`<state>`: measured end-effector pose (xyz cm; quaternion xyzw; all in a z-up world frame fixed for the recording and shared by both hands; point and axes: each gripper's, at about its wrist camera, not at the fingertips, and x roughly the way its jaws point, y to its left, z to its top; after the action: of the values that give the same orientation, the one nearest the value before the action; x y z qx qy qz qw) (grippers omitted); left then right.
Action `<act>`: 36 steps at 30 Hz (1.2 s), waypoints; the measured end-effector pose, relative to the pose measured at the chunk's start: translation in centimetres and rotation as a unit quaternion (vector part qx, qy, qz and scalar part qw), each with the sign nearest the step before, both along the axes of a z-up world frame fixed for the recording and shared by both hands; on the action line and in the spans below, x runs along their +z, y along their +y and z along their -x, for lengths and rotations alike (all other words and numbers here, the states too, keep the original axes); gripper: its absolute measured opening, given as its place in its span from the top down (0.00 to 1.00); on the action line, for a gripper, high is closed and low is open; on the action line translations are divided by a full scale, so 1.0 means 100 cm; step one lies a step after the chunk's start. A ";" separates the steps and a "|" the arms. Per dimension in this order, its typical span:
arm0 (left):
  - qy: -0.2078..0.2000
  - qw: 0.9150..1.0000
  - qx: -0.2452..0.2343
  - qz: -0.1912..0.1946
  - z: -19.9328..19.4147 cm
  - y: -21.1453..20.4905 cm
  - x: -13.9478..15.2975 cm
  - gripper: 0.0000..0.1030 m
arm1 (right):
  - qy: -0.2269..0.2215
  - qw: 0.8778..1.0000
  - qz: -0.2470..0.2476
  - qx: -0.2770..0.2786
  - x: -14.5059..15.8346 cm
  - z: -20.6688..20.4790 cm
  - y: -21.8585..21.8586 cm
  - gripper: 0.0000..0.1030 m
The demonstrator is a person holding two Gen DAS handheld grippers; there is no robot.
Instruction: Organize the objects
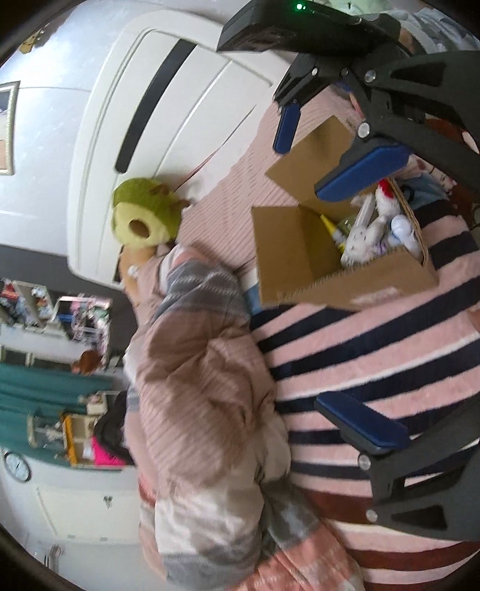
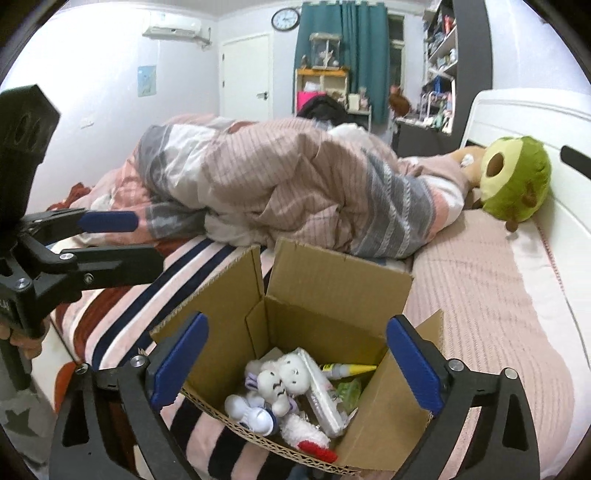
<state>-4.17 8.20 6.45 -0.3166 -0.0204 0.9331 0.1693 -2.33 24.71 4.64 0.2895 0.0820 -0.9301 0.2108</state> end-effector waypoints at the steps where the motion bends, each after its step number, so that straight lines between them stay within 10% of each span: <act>1: 0.005 1.000 0.009 0.000 -0.002 -0.003 0.000 0.01 | 0.010 1.000 0.000 -0.003 0.000 -0.003 -0.001 0.01; 36: 0.019 0.998 0.055 0.009 -0.016 -0.027 -0.014 0.01 | 0.050 0.998 0.033 -0.006 0.006 -0.012 -0.007 0.00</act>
<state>-2.56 5.54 5.08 -0.2983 -0.0264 0.9471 0.1155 -1.14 24.01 5.19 0.2357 0.0600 -0.9468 0.2106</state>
